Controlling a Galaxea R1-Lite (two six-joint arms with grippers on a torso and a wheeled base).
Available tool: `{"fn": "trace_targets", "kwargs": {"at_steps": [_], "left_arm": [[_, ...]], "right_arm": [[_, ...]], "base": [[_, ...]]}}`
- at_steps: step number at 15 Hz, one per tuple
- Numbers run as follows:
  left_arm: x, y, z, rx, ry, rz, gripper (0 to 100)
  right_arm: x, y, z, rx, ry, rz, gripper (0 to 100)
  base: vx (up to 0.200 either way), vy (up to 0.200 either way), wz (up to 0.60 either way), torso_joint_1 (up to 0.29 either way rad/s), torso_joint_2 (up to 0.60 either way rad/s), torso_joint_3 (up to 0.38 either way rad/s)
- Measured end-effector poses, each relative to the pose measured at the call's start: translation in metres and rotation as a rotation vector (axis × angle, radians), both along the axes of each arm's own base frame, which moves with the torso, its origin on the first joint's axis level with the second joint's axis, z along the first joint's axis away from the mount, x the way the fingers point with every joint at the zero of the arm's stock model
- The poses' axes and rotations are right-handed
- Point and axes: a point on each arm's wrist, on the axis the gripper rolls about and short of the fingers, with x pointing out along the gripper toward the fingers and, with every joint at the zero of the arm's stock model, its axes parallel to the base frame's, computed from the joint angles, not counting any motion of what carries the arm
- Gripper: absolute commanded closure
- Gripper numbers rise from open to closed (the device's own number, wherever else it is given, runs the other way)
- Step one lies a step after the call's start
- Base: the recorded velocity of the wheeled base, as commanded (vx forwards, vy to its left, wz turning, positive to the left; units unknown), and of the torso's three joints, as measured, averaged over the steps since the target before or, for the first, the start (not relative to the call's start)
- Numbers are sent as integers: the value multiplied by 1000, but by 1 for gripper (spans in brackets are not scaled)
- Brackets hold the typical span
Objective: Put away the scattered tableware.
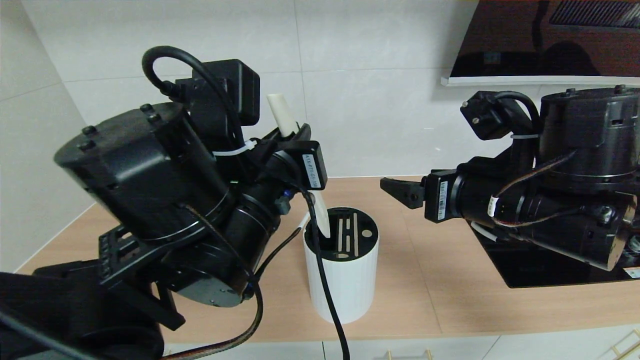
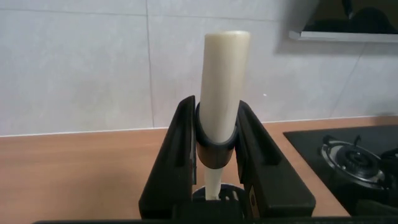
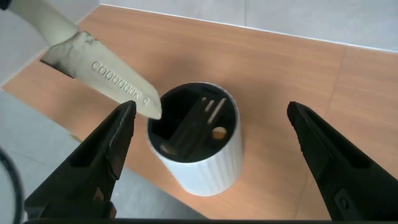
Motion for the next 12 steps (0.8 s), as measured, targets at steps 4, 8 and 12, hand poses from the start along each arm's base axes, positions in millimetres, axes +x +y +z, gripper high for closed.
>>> {"fn": "trace_targets", "kwargs": {"at_steps": [4,8,12], "left_arm": [[5,-7,-12,20,25,-9,100],[12,-15,-25,35,41,-7,100],[20,-23,-41,59,60,-7,100]], "right_arm": [[2,1,-2,-6,4,-4,0],[3,1,-4,-9,7,-3,0],[4,2,-5,-13,11,-3,0]], "base": [[0,0,0,0,0,0],[0,0,0,0,0,0],[0,0,0,0,0,0]]}}
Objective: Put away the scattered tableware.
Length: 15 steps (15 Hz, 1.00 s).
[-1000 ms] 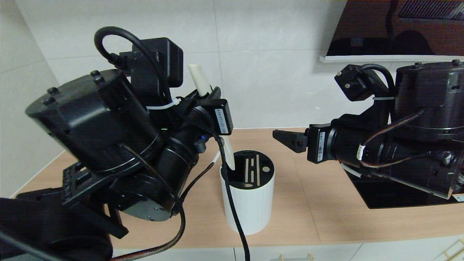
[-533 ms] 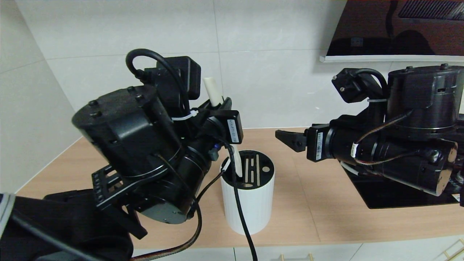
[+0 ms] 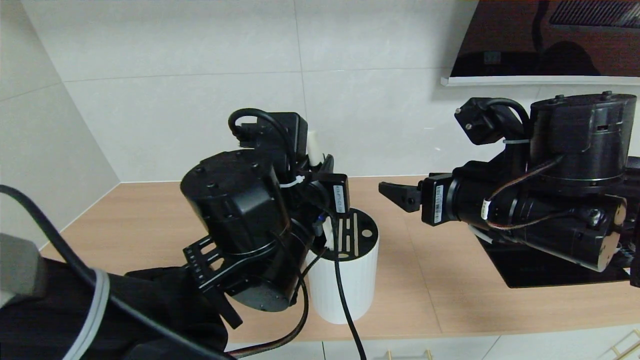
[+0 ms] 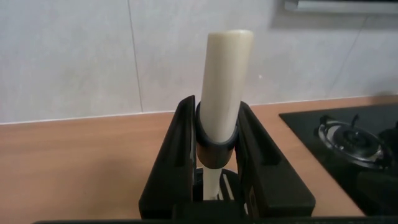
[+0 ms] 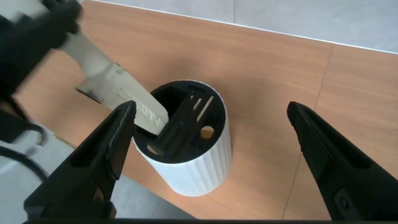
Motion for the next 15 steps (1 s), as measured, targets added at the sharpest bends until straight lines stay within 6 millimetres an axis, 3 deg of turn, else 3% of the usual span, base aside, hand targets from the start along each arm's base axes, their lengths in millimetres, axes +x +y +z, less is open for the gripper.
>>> {"fn": "trace_targets", "kwargs": {"at_steps": [15], "left_arm": [[13,-11,-48,53,109,0,100]], "right_arm": [[3,3,-7,-17,20,0,0]], "base": [[0,0,0,0,0,0]]}}
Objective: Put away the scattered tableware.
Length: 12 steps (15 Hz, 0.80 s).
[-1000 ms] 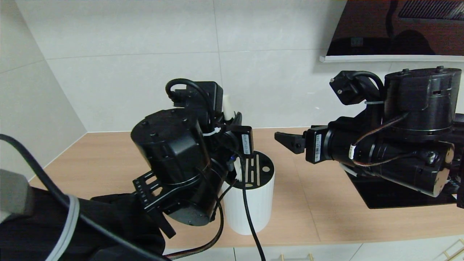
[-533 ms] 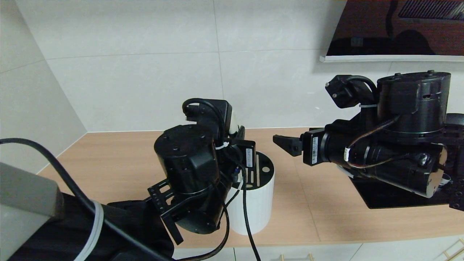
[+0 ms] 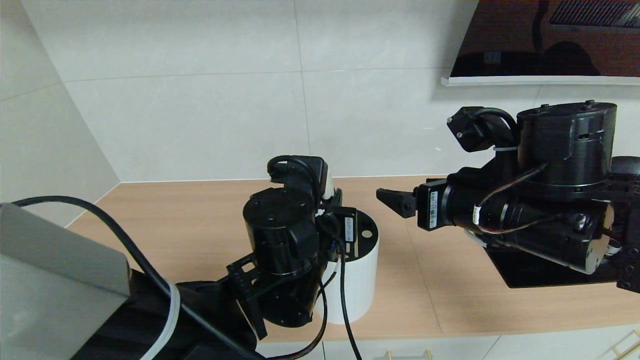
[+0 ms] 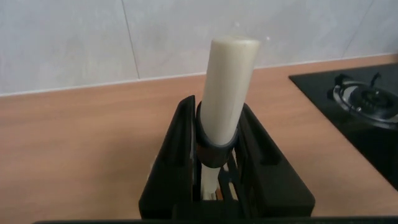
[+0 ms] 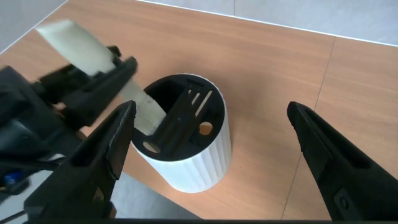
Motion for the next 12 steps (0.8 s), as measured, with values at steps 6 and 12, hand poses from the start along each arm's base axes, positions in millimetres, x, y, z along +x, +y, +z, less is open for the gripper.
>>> {"fn": "trace_targets", "kwargs": {"at_steps": [6,12], "left_arm": [[10,-3,-18,33,31,15,100],[12,-5,-26,49,47,16,100]], "right_arm": [[1,1,-2,-6,5,1,0],[1,1,-3,-7,6,1,0]], "base": [[0,0,0,0,0,0],[0,0,0,0,0,0]]}}
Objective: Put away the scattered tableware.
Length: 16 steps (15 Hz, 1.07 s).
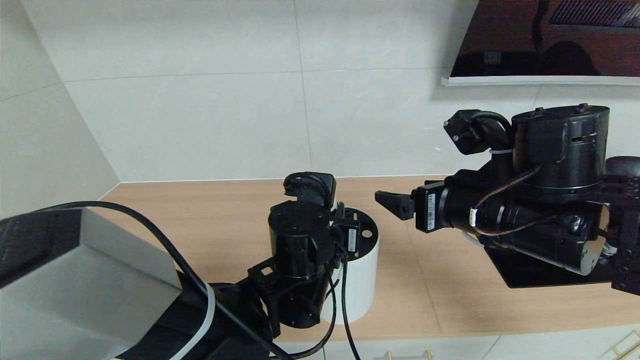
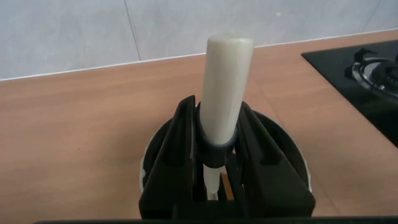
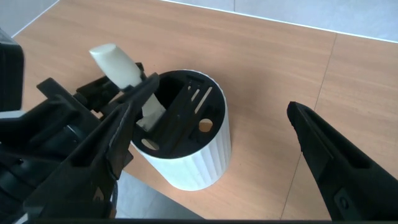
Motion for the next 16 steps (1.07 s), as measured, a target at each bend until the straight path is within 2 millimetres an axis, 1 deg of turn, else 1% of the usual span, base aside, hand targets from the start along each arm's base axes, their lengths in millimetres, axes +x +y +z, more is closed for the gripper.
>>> {"fn": "trace_targets", "kwargs": {"at_steps": [1,2,12,14,16], "left_arm": [[0,0,-1,3,2,0,100],[0,0,-2,4,4,0,0],[2,2,-1,4,3,9,0],[3,7,6,-9,-9,20,0],[1,17,21,-32,-32,35,0]], "right_arm": [[0,0,0,0,0,0,0],[0,0,0,0,0,0,0],[0,0,-1,-1,2,-1,0],[0,0,0,1,2,-3,0],[3,-5,2,15,-1,-22,0]], "base": [[0,0,0,0,0,0],[0,0,0,0,0,0],[0,0,0,0,0,0],[0,0,0,0,0,0],[0,0,0,0,0,0]]}}
